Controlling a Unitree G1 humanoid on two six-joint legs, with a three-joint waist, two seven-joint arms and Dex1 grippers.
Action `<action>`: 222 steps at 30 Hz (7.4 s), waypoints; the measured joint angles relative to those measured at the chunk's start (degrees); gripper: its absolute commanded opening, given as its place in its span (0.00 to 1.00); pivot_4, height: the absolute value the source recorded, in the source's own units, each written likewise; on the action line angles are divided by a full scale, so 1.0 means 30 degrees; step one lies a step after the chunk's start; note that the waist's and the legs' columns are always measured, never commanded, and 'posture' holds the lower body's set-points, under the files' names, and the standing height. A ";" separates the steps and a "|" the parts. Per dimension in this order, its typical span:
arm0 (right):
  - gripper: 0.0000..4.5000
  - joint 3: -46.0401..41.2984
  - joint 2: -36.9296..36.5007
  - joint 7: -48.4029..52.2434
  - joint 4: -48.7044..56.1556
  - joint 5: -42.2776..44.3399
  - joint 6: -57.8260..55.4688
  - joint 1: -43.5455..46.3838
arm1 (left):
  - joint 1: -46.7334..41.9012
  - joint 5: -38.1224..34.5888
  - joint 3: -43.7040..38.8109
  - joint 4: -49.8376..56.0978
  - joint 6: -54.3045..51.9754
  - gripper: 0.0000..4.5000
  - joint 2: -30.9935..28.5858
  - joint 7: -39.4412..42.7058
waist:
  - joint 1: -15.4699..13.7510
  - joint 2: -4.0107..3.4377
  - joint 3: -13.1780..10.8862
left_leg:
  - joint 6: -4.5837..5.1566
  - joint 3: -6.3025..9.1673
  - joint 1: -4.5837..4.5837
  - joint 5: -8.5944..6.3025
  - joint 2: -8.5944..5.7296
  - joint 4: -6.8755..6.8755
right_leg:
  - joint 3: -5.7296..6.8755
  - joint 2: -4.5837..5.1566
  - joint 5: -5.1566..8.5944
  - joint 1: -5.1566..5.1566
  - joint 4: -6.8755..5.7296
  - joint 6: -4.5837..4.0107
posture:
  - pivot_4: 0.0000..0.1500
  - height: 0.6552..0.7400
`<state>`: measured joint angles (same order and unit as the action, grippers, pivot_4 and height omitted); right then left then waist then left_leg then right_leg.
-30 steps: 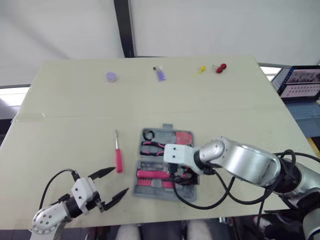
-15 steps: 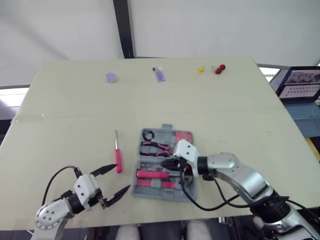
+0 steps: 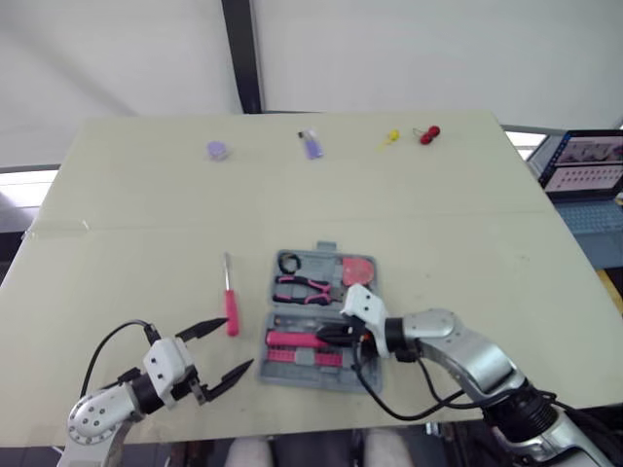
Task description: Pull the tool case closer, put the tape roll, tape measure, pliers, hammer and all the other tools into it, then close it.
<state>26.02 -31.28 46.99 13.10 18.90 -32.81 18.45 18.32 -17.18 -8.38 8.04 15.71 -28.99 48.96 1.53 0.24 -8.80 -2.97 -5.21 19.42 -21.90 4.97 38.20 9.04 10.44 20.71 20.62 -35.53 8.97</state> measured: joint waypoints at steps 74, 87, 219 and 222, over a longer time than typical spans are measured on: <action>0.01 -0.0708 0.0833 0.3014 -0.2029 -0.2893 0.1769 0.0076 | -0.1995 0.0407 0.0385 -0.0773 -0.0626 1.00 -0.0104 -0.0181 | 0.0014 -0.0084 0.0286 | 0.0001 -0.0010 -0.0064 -0.0001 0.0000 -0.0030 | 0.0016 -0.0001 0.0000 -0.0052 0.0018 -0.0001 | 1.00 1.00; 0.01 0.0390 0.0234 0.3114 -0.1817 -0.4161 0.3146 0.0122 | -0.1829 0.0410 0.0552 -0.0772 -0.0624 1.00 -0.0104 -0.0186 | 0.0010 -0.0069 0.0298 | 0.0001 -0.0008 -0.0075 -0.0001 0.0000 -0.0032 | 0.0017 -0.0001 0.0000 -0.0060 0.0018 -0.0001 | 1.00 1.00; 1.00 -0.7549 -0.3353 0.3907 0.1573 0.4032 -0.0954 0.3596 | -0.9444 0.5674 0.2028 0.5417 -2.6881 0.21 1.0225 -2.0866 | -0.0950 0.0050 0.0065 | 0.0001 -0.0011 -0.0039 0.0000 -0.0002 0.0056 | -0.0006 0.0001 -0.0006 -0.0063 0.0004 0.0003 | 1.00 1.00; 1.00 -0.7549 -0.3353 0.3921 0.1591 0.4037 -0.0953 0.3455 | -0.9640 0.5678 0.1948 0.5219 -2.6857 0.13 1.0255 -2.0837 | -0.0951 0.0050 0.0064 | 0.0001 -0.0011 -0.0041 0.0000 -0.0002 0.0059 | -0.0007 0.0002 -0.0006 -0.0063 0.0001 0.0002 | 1.00 1.00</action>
<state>3.37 -41.34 58.75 17.87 31.01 -35.67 28.81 -10.60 -0.15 -2.54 23.70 -64.86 1.77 -13.56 -1.32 0.39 -8.61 -2.97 -5.24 19.29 -21.90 4.96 38.37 9.02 10.45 20.69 20.43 -35.53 8.98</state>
